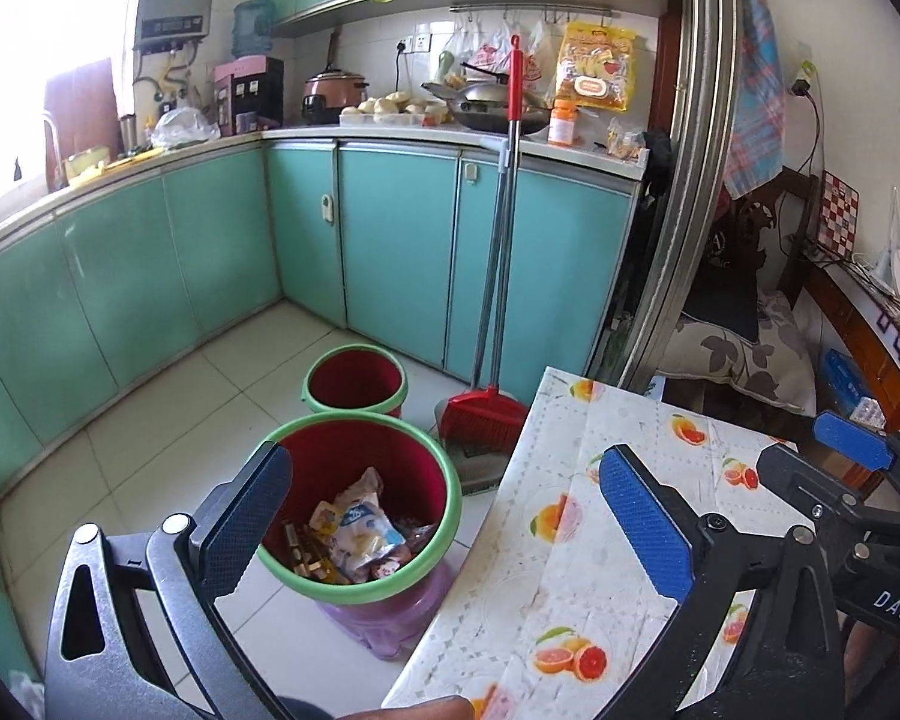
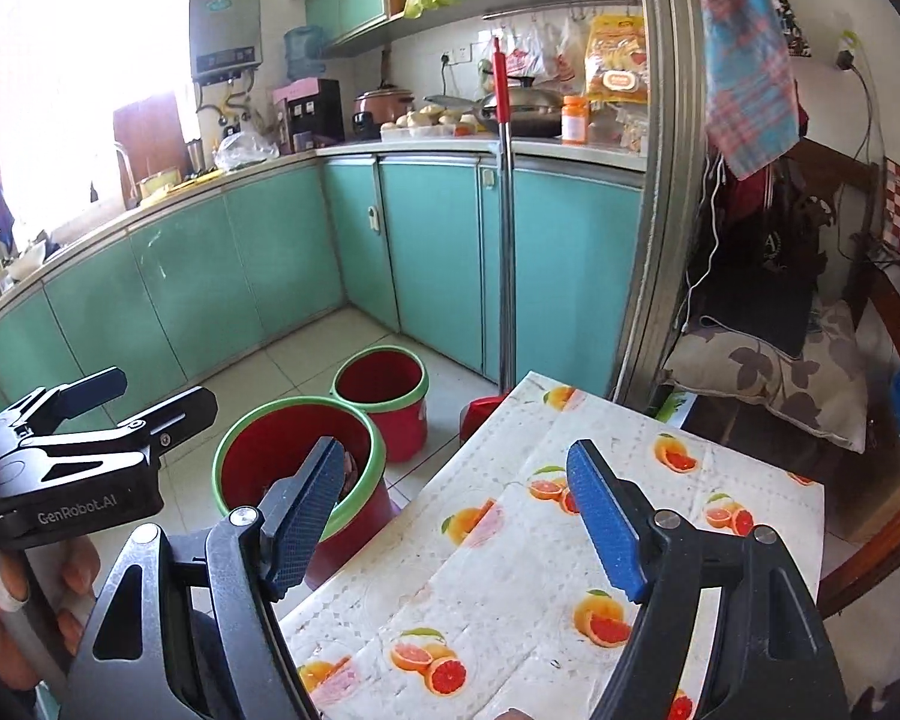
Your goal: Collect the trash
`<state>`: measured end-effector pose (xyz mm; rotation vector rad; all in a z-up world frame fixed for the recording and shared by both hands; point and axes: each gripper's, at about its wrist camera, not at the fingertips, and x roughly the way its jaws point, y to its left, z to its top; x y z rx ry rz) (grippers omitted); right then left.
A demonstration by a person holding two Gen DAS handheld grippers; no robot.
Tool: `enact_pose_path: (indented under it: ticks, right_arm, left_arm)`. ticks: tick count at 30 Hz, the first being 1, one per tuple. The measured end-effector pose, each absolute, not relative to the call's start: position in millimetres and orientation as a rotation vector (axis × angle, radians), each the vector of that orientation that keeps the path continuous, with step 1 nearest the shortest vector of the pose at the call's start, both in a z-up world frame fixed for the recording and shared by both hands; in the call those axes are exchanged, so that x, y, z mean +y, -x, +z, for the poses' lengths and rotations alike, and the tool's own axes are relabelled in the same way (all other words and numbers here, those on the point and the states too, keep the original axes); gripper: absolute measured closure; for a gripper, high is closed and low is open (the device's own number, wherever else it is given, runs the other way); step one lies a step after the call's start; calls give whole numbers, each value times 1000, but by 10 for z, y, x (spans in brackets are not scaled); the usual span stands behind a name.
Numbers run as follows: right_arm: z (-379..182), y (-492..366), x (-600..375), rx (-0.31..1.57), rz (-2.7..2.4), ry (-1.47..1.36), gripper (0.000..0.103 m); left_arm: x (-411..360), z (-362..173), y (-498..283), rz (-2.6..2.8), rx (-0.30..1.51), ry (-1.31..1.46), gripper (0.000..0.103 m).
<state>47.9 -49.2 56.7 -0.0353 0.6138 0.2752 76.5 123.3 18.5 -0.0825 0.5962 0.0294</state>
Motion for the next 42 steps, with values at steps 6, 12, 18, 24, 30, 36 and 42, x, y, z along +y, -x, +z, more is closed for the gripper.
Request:
enact_pose_path:
  ticks: [6,12,18,24,30,36,42]
  right_arm:
    - [874,-120,-745,531,239,-18,19]
    - [1042,169,-743,445,231,-2,17]
    - [1082,327,-725,426,196,10,17]
    - [1084,397,-792,420,147,16,17]
    - [1067,447,-859,430,123,15,17]
    - [1046,443,-883,436,104,24,17]
    - [1039,428,-894,438,99,25,17]
  left_arm:
    - [1008,442,-548,45,507,17,0]
    - [957,518,-418,50,466,0,0]
    - [905,514,-359,26,480,-1,0]
    - [864,494,-328,5,486,-4,0]
    - [816,469,-320,-14,490,-5,0]
    - [782,462,-328,-24,493,-5,0]
    - [776,465,-332,-23,491,-6,0]
